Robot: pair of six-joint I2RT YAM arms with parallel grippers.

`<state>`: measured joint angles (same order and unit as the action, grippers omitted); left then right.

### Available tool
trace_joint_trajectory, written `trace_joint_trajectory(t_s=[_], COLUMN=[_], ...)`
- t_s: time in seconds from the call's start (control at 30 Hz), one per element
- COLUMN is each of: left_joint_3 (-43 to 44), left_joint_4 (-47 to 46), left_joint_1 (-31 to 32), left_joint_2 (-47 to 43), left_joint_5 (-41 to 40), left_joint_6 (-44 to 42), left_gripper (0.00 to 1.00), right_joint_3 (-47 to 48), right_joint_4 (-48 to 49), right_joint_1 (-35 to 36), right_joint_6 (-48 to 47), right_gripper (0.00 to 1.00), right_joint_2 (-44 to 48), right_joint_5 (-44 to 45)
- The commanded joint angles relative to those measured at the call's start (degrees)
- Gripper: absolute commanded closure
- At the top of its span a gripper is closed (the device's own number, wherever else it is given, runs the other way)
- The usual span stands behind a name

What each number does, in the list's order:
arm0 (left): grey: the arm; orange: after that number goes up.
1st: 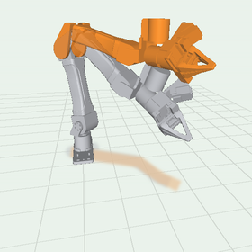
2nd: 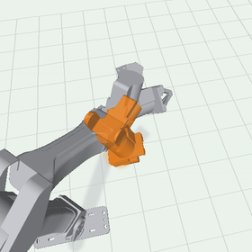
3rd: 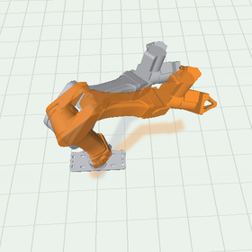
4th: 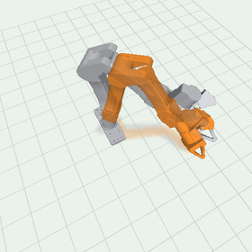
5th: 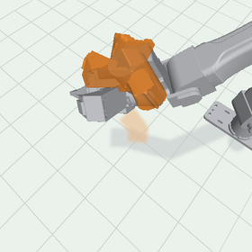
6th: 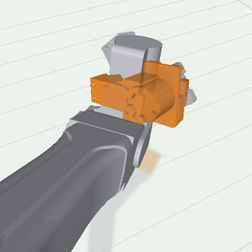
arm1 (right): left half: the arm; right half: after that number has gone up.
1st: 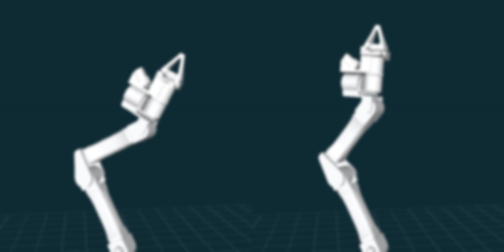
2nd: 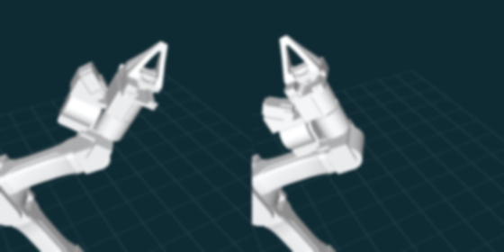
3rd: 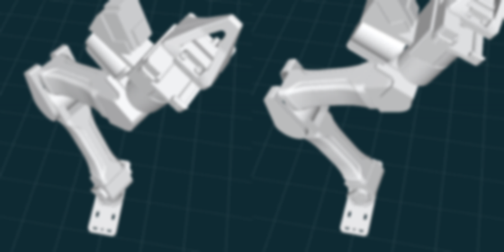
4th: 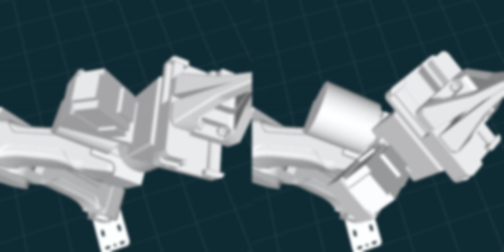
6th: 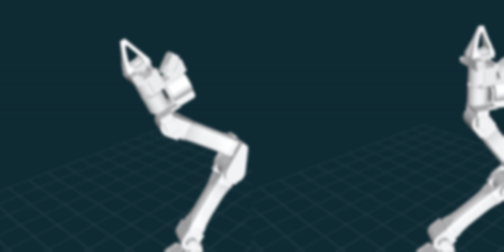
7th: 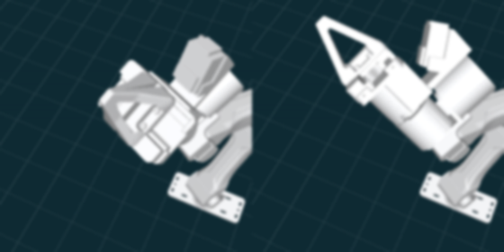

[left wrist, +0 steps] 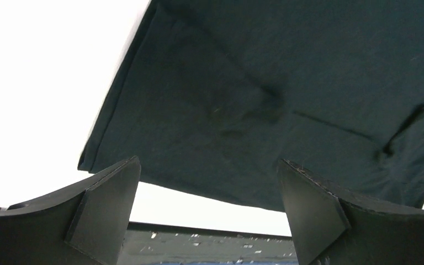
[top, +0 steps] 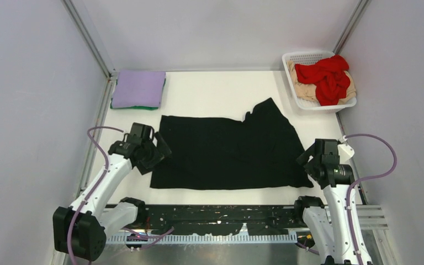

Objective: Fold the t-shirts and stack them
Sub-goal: Fold the flattened tshirt in 1/3 of the way, then grab the side of the flattened tshirt furthest away from the robot with both arms

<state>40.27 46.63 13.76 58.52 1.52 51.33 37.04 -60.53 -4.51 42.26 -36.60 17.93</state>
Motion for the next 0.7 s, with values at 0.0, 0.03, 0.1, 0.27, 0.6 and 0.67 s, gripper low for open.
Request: trace_joint_trajectory(t_s=[0.0, 0.03, 0.1, 0.27, 0.6, 0.67], left_joint_3=[7.06, 8.61, 12.11, 24.35, 52.86, 57.11], left_joint_4=[-2.19, -3.9, -7.16, -13.26, -11.22, -8.78], left_joint_1=[0.01, -0.16, -0.27, -4.27, -7.03, -7.47], left_joint_2=[1.86, 3.12, 7.21, 24.81, 56.5, 60.32], left_joint_5=[-5.0, -5.57, -8.58, -6.98, -4.75, -5.15], left_joint_6=[-3.62, -4.59, -5.24, -9.8, -14.81, -15.22], left_gripper=[0.01, 0.01, 0.01, 0.01, 0.01, 0.01], right_joint_3=[4.37, 4.84, 5.04, 3.51, 1.67, 1.76], right_joint_4=[7.67, 10.76, 16.31, 30.77, 35.71, 35.83], right_joint_1=[-0.02, 0.02, 0.0, 0.02, -0.02, 0.02], right_joint_6=[-6.84, -7.72, -10.27, -15.21, -17.79, -18.17], right_gripper=[0.04, 0.04, 0.05, 0.05, 0.05, 0.05], right_joint_2=[-0.8, -0.91, -1.15, -2.45, -10.0, -10.89], right_joint_5=[0.05, -1.51, -4.75, -15.52, -23.74, -24.14])
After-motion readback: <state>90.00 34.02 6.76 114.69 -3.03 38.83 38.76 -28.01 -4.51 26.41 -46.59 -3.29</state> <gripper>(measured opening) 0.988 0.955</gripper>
